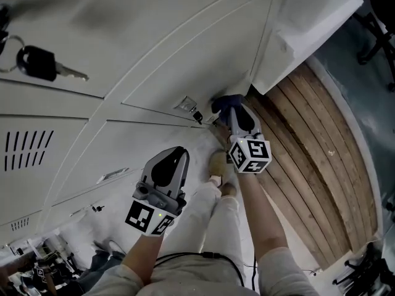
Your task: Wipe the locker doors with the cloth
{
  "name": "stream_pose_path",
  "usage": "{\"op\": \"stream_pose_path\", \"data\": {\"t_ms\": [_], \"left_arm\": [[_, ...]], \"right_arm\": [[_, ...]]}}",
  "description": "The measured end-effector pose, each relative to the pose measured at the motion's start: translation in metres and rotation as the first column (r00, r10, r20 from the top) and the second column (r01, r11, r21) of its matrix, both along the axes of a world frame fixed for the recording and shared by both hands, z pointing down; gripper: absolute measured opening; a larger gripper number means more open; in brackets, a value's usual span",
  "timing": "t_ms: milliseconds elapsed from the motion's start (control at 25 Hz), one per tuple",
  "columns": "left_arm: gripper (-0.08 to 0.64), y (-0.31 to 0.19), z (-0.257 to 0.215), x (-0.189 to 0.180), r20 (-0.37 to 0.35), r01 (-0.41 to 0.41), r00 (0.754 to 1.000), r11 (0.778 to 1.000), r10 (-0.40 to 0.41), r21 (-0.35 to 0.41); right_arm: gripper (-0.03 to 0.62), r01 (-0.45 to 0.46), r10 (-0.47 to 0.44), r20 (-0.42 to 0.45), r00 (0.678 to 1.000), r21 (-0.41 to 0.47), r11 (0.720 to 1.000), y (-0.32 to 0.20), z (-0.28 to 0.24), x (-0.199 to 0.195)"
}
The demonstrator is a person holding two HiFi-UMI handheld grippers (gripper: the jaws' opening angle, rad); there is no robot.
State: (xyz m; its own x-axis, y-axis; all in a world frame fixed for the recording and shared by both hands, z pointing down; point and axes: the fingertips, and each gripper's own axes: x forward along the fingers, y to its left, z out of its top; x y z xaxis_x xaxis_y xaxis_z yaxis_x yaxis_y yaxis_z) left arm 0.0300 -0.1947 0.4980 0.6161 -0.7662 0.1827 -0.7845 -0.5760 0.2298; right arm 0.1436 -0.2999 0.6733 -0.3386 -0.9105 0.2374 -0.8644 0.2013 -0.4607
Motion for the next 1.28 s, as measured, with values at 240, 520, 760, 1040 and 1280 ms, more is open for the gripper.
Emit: {"op": "stream_pose_path", "data": {"t_ms": [240, 520, 760, 1040, 1280], "left_arm": [[0.026, -0.002, 0.004, 0.000, 0.004, 0.001, 1.000, 1.000, -0.001, 0.000], [0.026, -0.004, 0.011, -0.006, 0.016, 0.028, 0.999, 1.000, -0.028, -0.003], [0.026, -0.006, 0.018, -0.013, 0.024, 0.042, 0.999, 0.999, -0.041, -0.017], [0.026, -0.005, 0.020, -0.019, 0.019, 0.046, 0.999, 0.999, -0.046, -0.027], [0.026, -0.005, 0.024, -0.026, 0.018, 0.050, 0.999, 0.998, -0.050, -0.031]], "right_arm": [[0.063, 0.229, -0.228, 0.039, 0.973, -0.053, 0.972, 0.048, 0.023, -0.087], [0.063, 0.221, -0.214, 0.080, 0.973, -0.083, 0.972, 0.029, 0.023, -0.102], [0.061, 0.066, -0.054, 0.112, 0.992, -0.109, 0.992, -0.010, 0.025, -0.053], [0.060, -0.015, 0.017, 0.023, 1.000, -0.107, 0.994, -0.057, 0.024, 0.015], [0.059, -0.047, 0.042, -0.048, 0.998, -0.111, 0.993, -0.080, 0.025, 0.046]]}}
